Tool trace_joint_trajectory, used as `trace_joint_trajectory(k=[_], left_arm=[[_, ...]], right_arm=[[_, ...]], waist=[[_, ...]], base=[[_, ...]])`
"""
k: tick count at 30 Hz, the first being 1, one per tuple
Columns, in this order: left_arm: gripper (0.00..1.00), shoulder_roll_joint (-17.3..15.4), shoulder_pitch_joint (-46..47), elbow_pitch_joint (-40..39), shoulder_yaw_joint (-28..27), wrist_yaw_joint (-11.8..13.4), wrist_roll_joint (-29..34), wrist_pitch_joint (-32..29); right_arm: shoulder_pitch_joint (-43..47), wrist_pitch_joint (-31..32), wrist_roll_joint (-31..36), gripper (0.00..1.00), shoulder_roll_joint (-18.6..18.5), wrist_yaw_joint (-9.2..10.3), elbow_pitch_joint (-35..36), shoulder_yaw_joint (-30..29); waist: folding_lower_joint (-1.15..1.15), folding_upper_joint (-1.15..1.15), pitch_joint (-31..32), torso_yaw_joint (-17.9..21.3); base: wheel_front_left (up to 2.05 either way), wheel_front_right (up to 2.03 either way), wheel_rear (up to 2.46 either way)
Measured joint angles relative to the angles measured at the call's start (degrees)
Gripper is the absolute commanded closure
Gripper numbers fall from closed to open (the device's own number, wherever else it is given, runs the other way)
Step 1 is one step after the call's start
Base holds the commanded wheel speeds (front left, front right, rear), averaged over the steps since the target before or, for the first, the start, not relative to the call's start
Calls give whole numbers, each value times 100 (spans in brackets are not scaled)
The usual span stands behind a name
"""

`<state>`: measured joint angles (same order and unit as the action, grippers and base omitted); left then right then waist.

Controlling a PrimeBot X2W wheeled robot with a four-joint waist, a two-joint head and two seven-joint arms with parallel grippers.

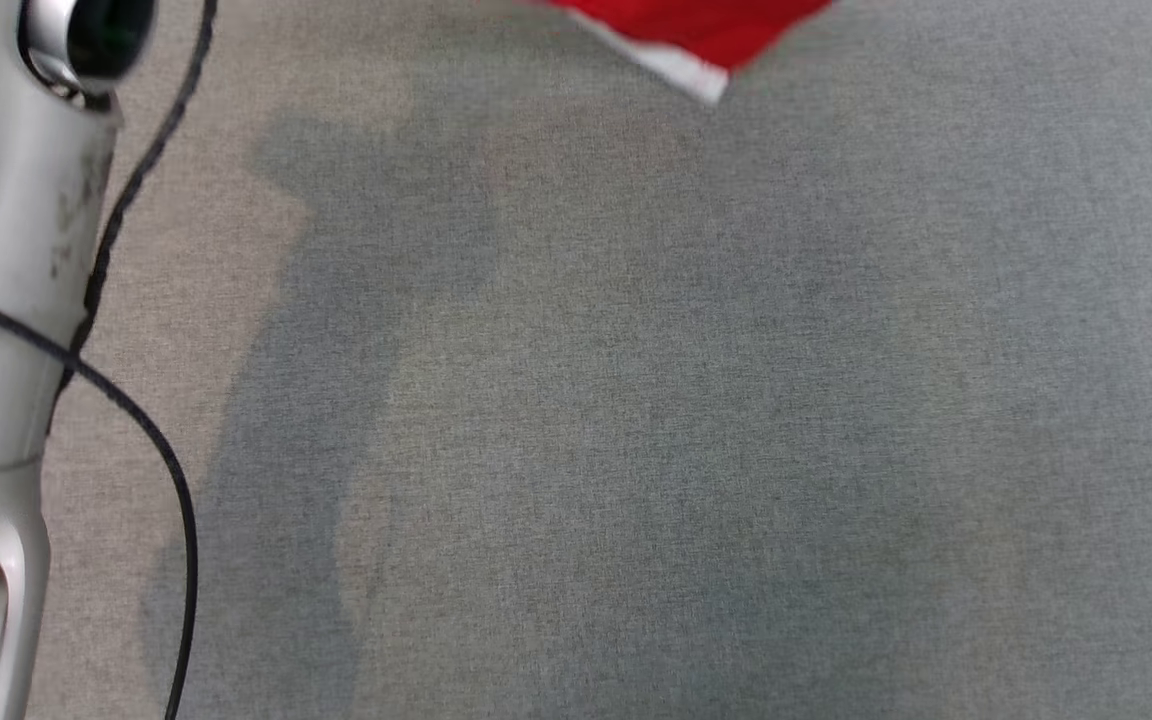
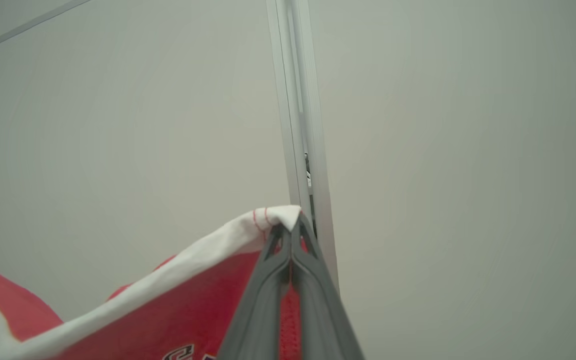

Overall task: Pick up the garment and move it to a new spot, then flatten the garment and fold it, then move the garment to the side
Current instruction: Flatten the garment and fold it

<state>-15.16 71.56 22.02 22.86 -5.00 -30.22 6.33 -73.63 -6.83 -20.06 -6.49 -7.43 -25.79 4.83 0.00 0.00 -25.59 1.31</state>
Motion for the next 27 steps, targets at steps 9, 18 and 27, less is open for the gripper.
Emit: trace_joint_trajectory(k=[9, 18, 27], left_arm=[[100, 454, 502, 2432, 179, -205, -407, 398], [100, 727, -171, 3598, 688, -243, -1115, 412], [100, 676, -1296, 3385, 1372, -243, -1794, 706]], right_arm=[[-770, -634, -165, 100, 319, 0, -2215, 420], [-129, -805, -839, 100, 368, 0, -3217, 1232], [1443, -833, -1163, 100, 383, 0, -2485, 1354]], waist=[[0, 0, -144, 54], [0, 0, -226, 26], [0, 0, 6, -21]], base=[[0, 0, 0], [0, 0, 0], [0, 0, 0]])
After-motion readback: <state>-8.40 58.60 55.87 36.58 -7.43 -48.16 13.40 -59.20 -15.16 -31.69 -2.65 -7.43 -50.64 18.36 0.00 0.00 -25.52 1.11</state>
